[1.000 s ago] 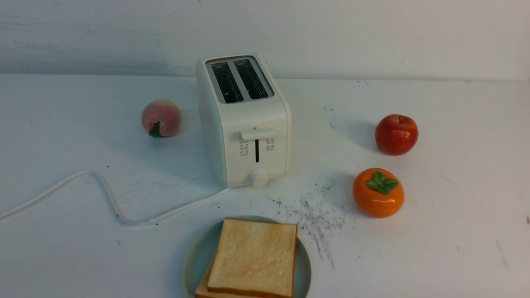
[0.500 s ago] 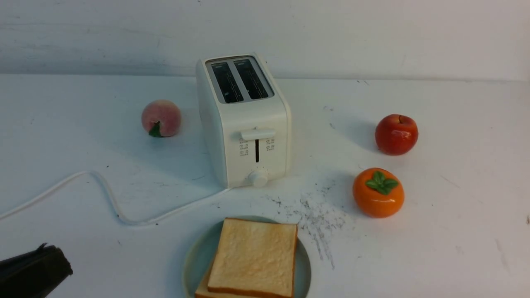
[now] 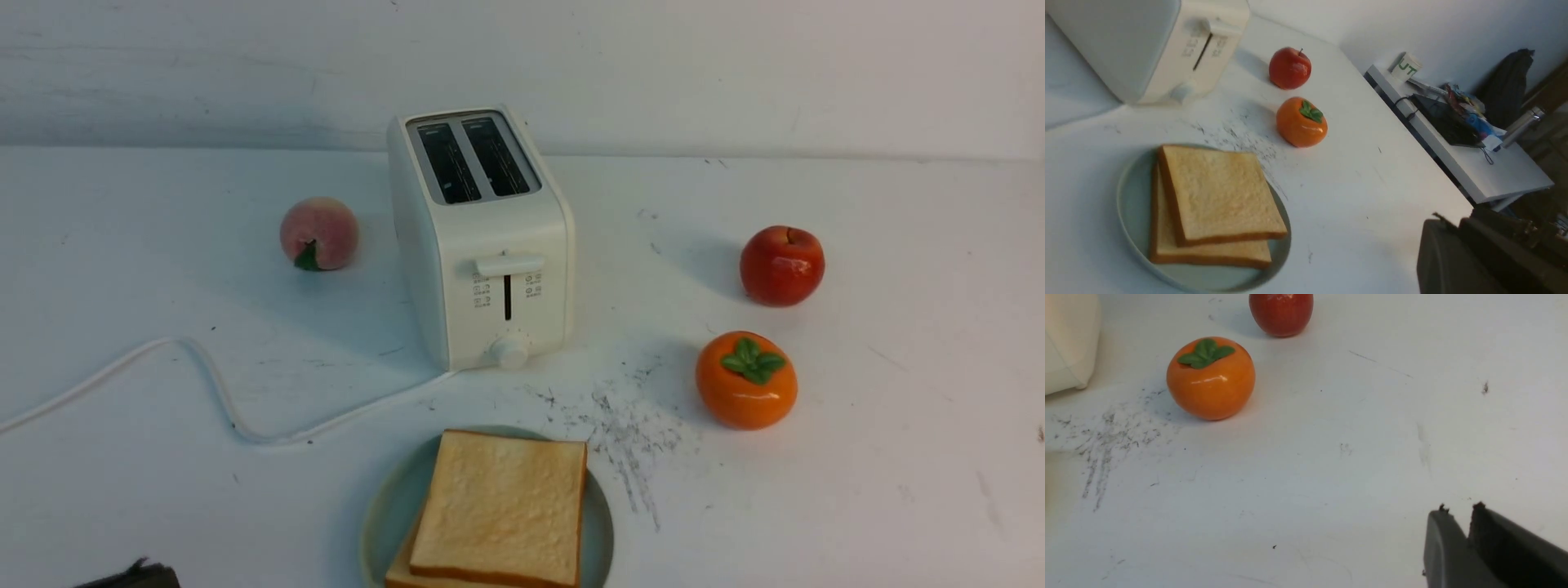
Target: Take toasted bread from bread machine on white table place on plate.
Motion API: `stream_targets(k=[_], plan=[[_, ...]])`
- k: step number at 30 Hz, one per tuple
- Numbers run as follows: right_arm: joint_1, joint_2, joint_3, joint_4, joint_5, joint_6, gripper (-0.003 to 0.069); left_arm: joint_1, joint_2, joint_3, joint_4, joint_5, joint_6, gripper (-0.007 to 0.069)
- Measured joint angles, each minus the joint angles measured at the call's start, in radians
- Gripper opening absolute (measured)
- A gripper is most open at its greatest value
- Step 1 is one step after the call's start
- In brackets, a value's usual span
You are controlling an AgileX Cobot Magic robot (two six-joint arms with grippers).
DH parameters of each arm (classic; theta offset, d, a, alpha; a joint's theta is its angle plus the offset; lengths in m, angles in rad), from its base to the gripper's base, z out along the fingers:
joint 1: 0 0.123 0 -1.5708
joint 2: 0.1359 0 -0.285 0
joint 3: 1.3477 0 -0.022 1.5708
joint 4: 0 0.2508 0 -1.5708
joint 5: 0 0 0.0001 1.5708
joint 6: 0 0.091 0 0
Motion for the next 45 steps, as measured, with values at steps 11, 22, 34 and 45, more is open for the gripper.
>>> stream_targets(k=[11, 22, 34, 45], plan=[[0.000, 0.000, 0.000, 0.000, 0.000, 0.000, 0.0106, 0.223, -0.012, 0.142, -0.231, -0.009, 0.352, 0.0038], [0.000, 0.000, 0.000, 0.000, 0.000, 0.000, 0.0116, 0.717, -0.035, 0.148, -0.325, 0.000, 0.710, 0.0041], [0.000, 0.000, 0.000, 0.000, 0.000, 0.000, 0.0134, 0.869, -0.220, 0.337, -0.325, 0.064, 0.726, 0.0056], [0.000, 0.000, 0.000, 0.000, 0.000, 0.000, 0.0139, 0.789, -0.220, 0.340, -0.318, 0.039, 0.709, 0.0064]])
